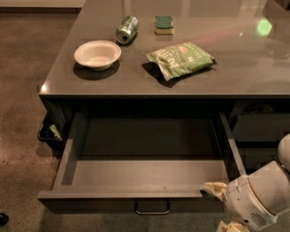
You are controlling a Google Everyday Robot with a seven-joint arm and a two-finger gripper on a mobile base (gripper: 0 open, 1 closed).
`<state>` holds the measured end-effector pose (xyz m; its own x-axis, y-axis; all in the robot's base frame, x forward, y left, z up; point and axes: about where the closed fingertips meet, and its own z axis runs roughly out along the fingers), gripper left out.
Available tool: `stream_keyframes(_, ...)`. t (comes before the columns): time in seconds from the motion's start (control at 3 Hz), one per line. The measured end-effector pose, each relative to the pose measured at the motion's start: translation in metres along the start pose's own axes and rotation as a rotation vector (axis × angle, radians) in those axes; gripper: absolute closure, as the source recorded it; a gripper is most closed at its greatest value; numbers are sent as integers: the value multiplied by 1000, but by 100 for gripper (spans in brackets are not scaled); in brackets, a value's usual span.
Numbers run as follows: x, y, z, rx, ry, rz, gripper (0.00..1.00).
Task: Close top drawer
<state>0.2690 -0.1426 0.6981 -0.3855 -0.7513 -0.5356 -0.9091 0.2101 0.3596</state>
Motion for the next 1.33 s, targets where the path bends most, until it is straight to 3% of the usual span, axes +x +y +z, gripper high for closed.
stream_keyframes(0.67, -22, 12, -45, 106, -6, -53, 0)
stream_keyframes(1.0, -14, 21, -45, 102, -22, -42, 0)
stream_keyframes(1.33, 3, 21, -23, 51, -55, -12, 0)
